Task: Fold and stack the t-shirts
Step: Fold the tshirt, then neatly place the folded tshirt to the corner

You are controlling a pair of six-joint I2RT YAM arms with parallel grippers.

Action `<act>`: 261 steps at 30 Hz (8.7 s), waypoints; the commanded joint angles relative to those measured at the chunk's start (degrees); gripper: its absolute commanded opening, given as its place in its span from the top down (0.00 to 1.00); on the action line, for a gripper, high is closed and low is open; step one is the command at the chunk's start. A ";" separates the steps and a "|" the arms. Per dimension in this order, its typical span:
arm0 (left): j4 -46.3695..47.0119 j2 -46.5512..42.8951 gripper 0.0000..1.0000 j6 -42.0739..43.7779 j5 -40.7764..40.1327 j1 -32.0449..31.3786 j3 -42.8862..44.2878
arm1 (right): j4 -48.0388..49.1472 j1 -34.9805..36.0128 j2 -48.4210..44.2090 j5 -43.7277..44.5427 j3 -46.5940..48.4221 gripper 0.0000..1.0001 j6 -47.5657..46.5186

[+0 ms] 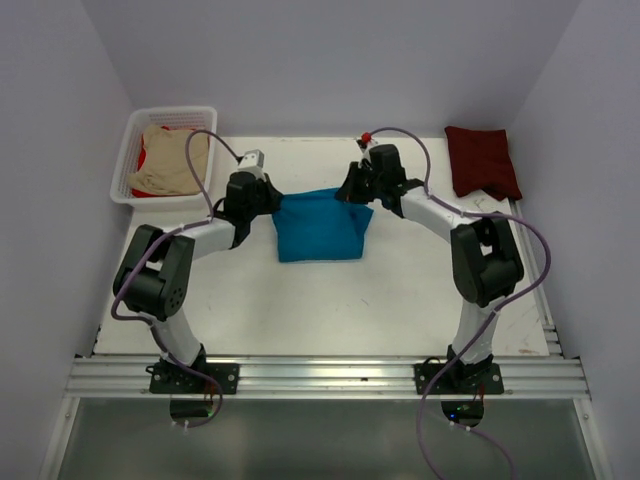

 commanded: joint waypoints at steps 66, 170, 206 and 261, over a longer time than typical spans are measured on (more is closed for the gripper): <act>-14.50 15.41 0.75 9.09 4.97 -7.55 17.73 | 7.79 -0.56 -7.26 21.66 -27.28 0.01 15.23; -24.54 -18.68 0.06 -1.63 -0.92 -11.07 -9.77 | 86.43 -43.99 16.91 15.18 -8.31 1.00 50.19; -25.86 -19.65 0.08 -0.66 -0.92 -10.98 -9.68 | 93.84 -41.70 19.92 16.38 9.44 1.00 51.35; -24.54 -21.40 0.08 -0.93 0.05 -11.07 -12.23 | 67.82 -39.33 27.56 17.52 -1.70 0.38 50.29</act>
